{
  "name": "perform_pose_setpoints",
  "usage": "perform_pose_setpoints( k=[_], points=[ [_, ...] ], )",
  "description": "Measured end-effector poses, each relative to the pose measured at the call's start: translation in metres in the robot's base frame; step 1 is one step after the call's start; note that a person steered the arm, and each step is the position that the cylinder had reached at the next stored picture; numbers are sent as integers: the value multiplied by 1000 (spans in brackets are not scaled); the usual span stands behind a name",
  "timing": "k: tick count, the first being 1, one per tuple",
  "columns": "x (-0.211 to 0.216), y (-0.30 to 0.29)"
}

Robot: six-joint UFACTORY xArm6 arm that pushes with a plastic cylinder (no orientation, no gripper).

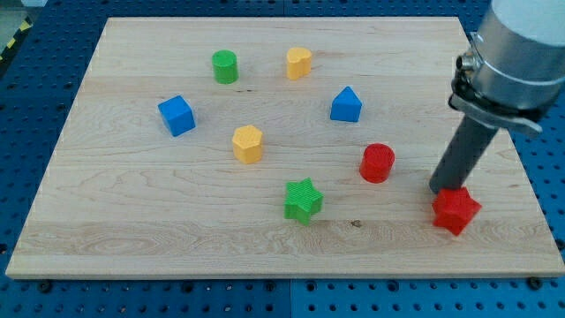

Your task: Move the red star to the bottom right

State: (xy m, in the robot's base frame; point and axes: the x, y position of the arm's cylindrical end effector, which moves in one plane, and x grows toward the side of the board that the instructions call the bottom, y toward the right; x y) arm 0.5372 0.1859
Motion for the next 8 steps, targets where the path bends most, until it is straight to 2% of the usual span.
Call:
perform_pose_setpoints(
  k=[1,2,3,8],
  points=[
    [9,-1],
    [14,-39],
    [41,-78],
    [50,0]
  ],
)
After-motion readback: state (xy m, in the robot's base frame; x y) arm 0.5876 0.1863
